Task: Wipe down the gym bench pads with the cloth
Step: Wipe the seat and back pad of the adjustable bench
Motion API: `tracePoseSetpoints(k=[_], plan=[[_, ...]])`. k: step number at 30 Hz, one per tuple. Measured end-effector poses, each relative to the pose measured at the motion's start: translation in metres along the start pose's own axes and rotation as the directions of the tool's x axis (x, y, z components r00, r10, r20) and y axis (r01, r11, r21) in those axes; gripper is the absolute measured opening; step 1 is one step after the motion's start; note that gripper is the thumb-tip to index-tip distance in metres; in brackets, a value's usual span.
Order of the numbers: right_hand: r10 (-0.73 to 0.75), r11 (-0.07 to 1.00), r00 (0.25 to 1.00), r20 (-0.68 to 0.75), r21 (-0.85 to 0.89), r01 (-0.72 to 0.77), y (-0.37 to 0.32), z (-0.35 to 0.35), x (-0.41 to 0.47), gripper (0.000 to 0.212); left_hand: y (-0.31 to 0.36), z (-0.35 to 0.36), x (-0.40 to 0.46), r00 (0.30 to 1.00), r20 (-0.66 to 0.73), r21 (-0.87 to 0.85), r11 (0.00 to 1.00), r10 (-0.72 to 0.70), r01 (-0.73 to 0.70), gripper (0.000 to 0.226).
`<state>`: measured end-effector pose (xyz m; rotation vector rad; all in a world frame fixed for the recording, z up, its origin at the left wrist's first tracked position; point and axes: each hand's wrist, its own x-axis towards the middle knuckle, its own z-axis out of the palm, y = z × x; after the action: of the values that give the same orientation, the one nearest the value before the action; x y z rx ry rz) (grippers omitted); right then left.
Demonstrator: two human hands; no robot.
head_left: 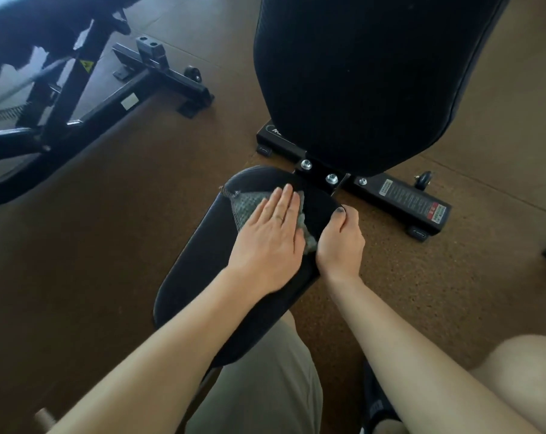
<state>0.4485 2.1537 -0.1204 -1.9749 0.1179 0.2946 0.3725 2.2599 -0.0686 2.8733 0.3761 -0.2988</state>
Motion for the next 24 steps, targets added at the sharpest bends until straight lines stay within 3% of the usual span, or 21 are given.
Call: tracePoseSetpoints(k=[3, 7, 14, 18, 21, 24], plan=[[0.008, 0.999, 0.999, -0.041, -0.041, -0.01, -0.001, 0.004, -0.004, 0.038, 0.001, 0.007, -0.045, 0.995, 0.03, 0.055, 0.994, 0.092, -0.094, 0.063], [-0.023, 0.998, 0.996, -0.087, -0.058, 0.018, -0.001, 0.008, -0.003, 0.04, -0.01, 0.008, -0.02, 0.989, -0.015, 0.059, 0.987, 0.15, -0.149, 0.062], [-0.069, 0.995, 0.994, -0.084, -0.073, 0.063, 0.003, 0.006, 0.003, 0.035, -0.023, -0.007, 0.066, 0.999, 0.003, 0.015, 0.999, 0.035, -0.035, 0.062], [-0.041, 0.998, 0.997, -0.071, -0.052, 0.037, 0.001, 0.005, 0.002, 0.038, -0.019, -0.004, 0.019, 0.999, -0.008, -0.01, 0.999, -0.05, 0.049, 0.063], [-0.017, 0.997, 0.996, -0.092, -0.074, 0.01, 0.0, 0.008, -0.004, 0.045, -0.008, 0.003, -0.043, 1.0, 0.012, 0.055, 0.998, 0.02, -0.021, 0.062], [-0.009, 0.997, 0.994, -0.109, -0.074, 0.001, -0.002, 0.01, -0.006, 0.045, -0.012, 0.004, -0.044, 0.996, 0.012, 0.061, 0.994, 0.089, -0.089, 0.061]])
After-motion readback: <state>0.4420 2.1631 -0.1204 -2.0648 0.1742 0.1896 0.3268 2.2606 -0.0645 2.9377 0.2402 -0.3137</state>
